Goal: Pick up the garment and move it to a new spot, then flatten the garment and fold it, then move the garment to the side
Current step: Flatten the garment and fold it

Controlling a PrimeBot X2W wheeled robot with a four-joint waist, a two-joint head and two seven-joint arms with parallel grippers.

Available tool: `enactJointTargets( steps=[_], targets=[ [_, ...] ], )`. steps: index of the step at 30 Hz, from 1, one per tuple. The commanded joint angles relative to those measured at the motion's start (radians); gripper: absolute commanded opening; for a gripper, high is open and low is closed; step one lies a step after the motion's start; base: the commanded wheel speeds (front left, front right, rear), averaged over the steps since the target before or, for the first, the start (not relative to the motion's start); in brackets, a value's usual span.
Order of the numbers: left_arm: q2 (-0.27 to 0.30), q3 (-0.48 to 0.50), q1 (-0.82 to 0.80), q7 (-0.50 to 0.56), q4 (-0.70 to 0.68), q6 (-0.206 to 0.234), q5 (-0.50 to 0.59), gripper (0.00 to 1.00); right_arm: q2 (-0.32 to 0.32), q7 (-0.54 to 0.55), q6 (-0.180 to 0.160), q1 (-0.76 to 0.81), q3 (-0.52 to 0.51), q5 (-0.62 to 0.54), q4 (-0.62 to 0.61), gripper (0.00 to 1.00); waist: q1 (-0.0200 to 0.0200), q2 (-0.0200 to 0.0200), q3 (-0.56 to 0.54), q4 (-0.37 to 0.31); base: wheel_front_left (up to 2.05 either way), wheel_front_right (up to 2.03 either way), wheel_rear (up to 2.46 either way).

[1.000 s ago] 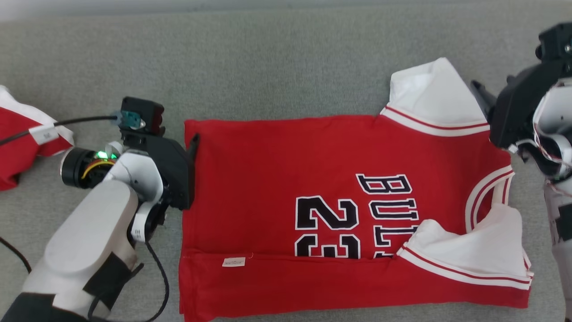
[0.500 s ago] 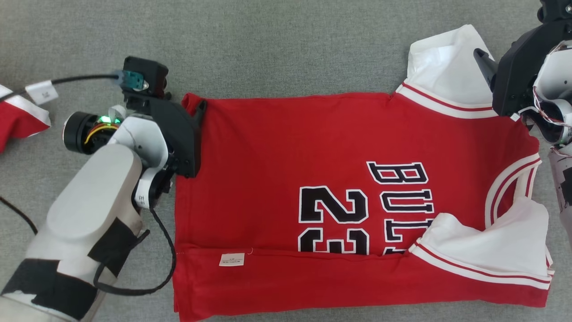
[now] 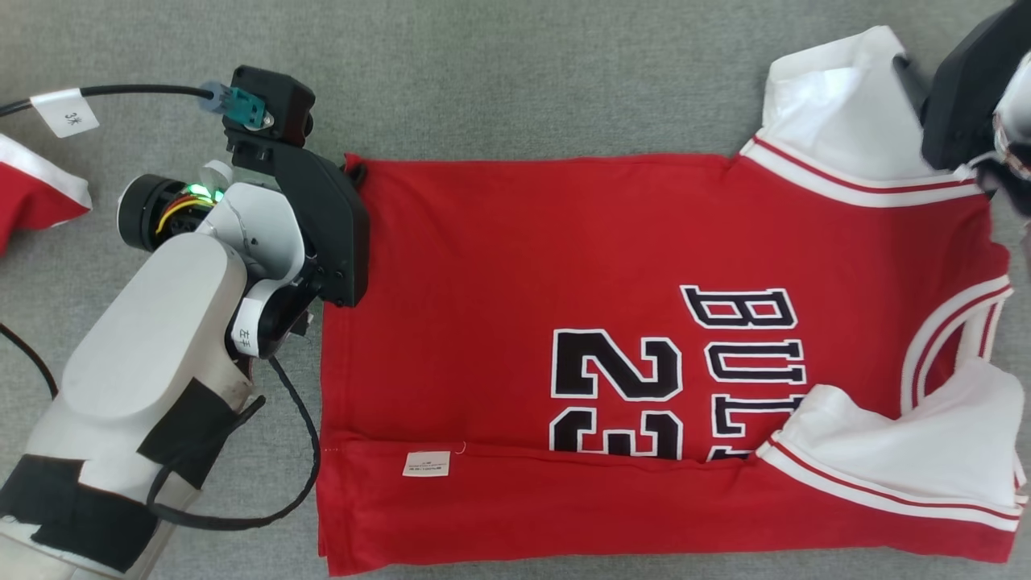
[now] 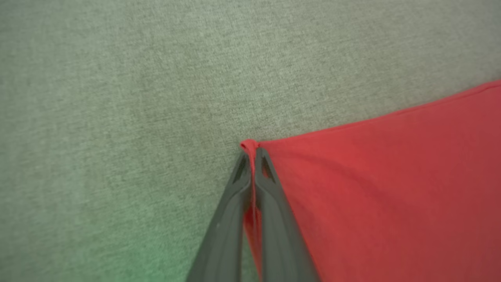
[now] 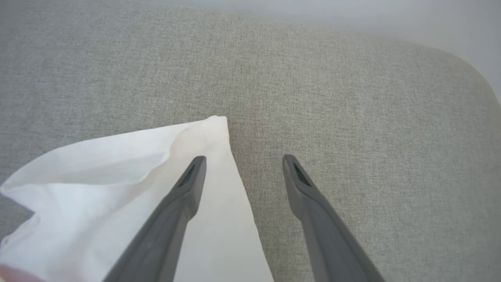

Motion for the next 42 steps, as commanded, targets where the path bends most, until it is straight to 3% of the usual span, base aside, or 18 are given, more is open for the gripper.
enactJointTargets(
  steps=[1, 11, 12, 13, 14, 19, 24, 29, 37, 42],
  targets=[
    [0.019, -0.012, 0.038, 0.02, 0.018, 0.015, 0.009, 0.0, -0.004, -0.01, -0.002, -0.019, -0.006, -0.009, 0.022, 1.0, 0.0001, -0.0001, 0.017, 0.011, 0.0, 0.0, 0.0],
    [0.021, -0.017, 0.064, 0.008, -0.054, 0.032, 0.007, 0.0, 0.021, -0.021, 0.0, -0.041, 0.074, 0.044, 0.13, 1.0, 0.0001, -0.0001, 0.056, 0.031, 0.0, 0.0, 0.0],
    [0.022, -0.017, 0.064, 0.008, -0.057, 0.032, 0.007, 0.0, 0.02, -0.023, 0.0, -0.042, 0.085, 0.052, 0.136, 0.5, 0.0001, -0.0001, 0.058, 0.031, 0.0, 0.0, 0.0],
    [0.022, -0.017, 0.064, 0.008, -0.057, 0.032, 0.007, 0.0, 0.02, -0.023, 0.0, -0.042, 0.085, 0.052, 0.136, 0.5, 0.0001, -0.0001, 0.058, 0.031, 0.0, 0.0, 0.0],
    [0.022, -0.015, 0.063, 0.0, -0.061, 0.031, 0.007, 0.0, 0.017, -0.031, 0.0, -0.041, 0.092, 0.058, 0.139, 0.0, 0.0001, -0.0001, 0.059, 0.03, 0.0, 0.0, 0.0],
    [0.022, 0.003, 0.048, -0.076, -0.065, 0.048, 0.031, 0.0, -0.013, -0.153, -0.002, -0.072, 0.088, 0.041, 0.138, 0.0, 0.0001, -0.0001, 0.051, 0.022, 0.0, 0.0, 0.0],
    [0.028, 0.024, 0.023, -0.226, -0.039, 0.096, 0.097, 0.0, -0.007, -0.306, -0.002, -0.096, 0.121, 0.031, 0.124, 0.0, 0.0001, -0.0001, 0.035, 0.012, 0.0, 0.0, 0.0],
    [0.008, 0.023, 0.014, -0.314, 0.0, 0.096, 0.116, 0.0, -0.018, -0.415, -0.002, -0.085, 0.159, 0.069, 0.133, 0.0, 0.0001, -0.0001, 0.008, 0.008, 0.0, 0.0, 0.0],
    [-0.025, -0.015, 0.093, -0.388, 0.037, 0.054, 0.109, 0.0, -0.055, -0.45, -0.002, 0.039, 0.282, 0.205, 0.064, 0.0, 0.0001, -0.0001, -0.09, 0.009, 0.0, 0.0, 0.0],
    [-0.021, -0.048, 0.164, -0.459, 0.024, 0.039, 0.133, 0.0, -0.15, -0.424, -0.002, 0.163, 0.351, 0.299, -0.079, 0.0, 0.0001, -0.0001, -0.164, 0.006, 0.0, 0.0, 0.0]
  ],
)
